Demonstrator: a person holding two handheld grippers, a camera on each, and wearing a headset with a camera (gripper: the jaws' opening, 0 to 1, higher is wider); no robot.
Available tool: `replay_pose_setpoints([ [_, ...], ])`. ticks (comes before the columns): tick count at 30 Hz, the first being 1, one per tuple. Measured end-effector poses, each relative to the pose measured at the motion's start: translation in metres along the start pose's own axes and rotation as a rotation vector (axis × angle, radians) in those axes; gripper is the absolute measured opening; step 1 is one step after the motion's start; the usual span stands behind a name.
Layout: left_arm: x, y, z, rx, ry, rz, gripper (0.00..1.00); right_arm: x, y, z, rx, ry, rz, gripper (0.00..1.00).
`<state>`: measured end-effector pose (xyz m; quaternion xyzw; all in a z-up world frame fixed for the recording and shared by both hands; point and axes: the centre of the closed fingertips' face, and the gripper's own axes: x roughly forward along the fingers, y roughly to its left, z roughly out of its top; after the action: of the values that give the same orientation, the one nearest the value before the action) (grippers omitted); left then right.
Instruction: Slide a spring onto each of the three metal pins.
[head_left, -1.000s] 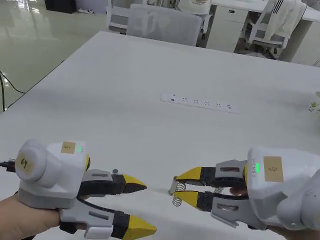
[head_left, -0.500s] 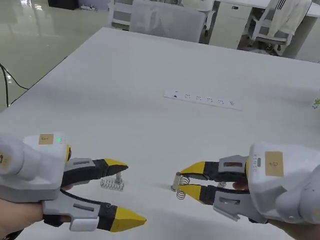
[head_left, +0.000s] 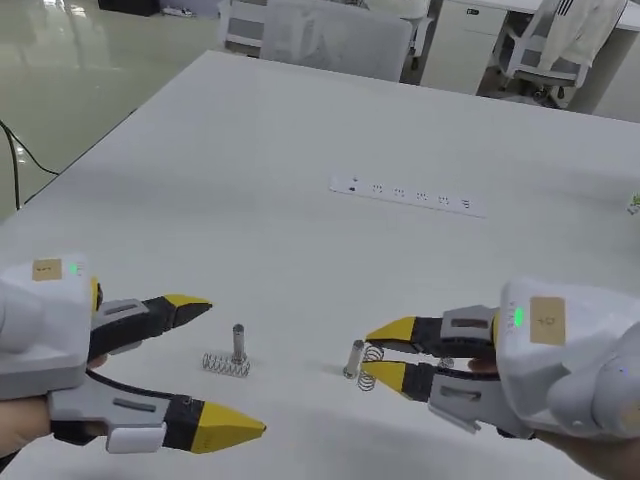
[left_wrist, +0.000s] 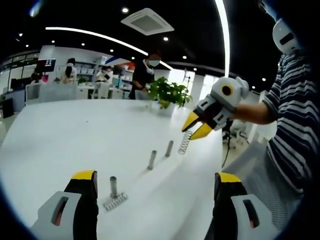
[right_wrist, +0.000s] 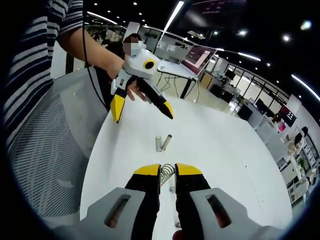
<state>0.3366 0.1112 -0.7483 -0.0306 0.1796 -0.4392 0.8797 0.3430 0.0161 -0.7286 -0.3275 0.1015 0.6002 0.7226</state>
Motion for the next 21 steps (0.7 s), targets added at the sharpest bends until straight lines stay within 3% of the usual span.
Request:
replay_pose_setpoints([
  [8,-0.01,0.014,-0.006,0.058,0.031,0.05,0.98,0.0,-0.01,-0.007,0.045,0.006,-0.035,0.08],
  [14,-0.013,0.014,-0.01,0.048,0.032,0.053,0.98,0.003,-0.031,-0.012,0.075,0.016,-0.093,0.08],
  [21,-0.017,0.019,-0.016,0.033,0.04,0.064,0.98,0.007,-0.046,-0.014,0.1,0.012,-0.125,0.08],
])
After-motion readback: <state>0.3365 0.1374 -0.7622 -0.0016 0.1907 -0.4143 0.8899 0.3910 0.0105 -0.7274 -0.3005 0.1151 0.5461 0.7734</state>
